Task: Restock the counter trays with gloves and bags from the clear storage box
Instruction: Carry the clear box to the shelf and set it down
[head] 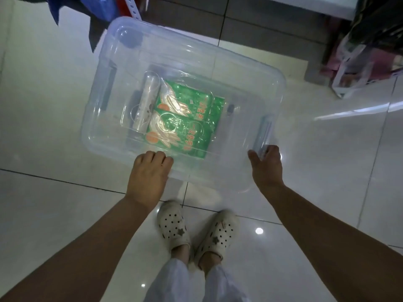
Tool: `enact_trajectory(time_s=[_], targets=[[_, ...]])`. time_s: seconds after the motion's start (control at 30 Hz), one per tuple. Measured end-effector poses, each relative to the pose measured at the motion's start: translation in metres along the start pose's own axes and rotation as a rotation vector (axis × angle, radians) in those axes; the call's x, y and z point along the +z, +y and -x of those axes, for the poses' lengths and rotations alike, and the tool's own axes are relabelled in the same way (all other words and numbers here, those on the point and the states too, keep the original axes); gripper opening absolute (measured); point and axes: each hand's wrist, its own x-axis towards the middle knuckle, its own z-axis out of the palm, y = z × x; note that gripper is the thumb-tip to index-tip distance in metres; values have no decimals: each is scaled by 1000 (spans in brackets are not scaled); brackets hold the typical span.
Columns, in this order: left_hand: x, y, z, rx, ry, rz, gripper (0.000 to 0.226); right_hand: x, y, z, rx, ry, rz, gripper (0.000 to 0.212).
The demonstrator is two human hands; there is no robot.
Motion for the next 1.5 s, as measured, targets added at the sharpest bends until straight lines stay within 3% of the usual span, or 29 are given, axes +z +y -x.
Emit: enact_trajectory(time_s=[0.27,0.43,0.5,0.6,0.7,0.8,0.97,1.07,1.13,1.2,1.33,1.5], targets=[[-10,29,-38,32,46,201,57,-35,-22,-53,-65,77,57,42],[-19,33,-72,-41,27,157,70,-43,-20,-81,-89,140,81,43],[-14,32,-78,-66,-14,152,72,-40,-20,-89,-29,149,-19,55],[-9,31,-82,-76,-24,151,74,-37,-24,-105,164,7,-275,69],[-8,33,-84,-92,-25,159,74,-40,-23,-111,181,11,-330,51],[-6,38,-81,-103,-28,164,74,-40,-23,-104,92,90,-262,30],[-11,37,-79,-89,-64,155,72,-39,-37,-98,20,228,20,35],[-21,20,-76,-77,-72,223,69,-39,-52,-87,51,321,173,22],[-30,-4,-71,-166,-33,271,66,-36,-65,-75,24,398,281,36],[-39,-37,-67,-292,18,272,66,-29,-81,-61,-122,414,333,46],[-38,-103,-67,-548,51,340,68,-7,-103,-41,-498,288,443,44],[-16,-147,-85,-832,-96,900,84,15,-107,-39,-587,218,463,40]])
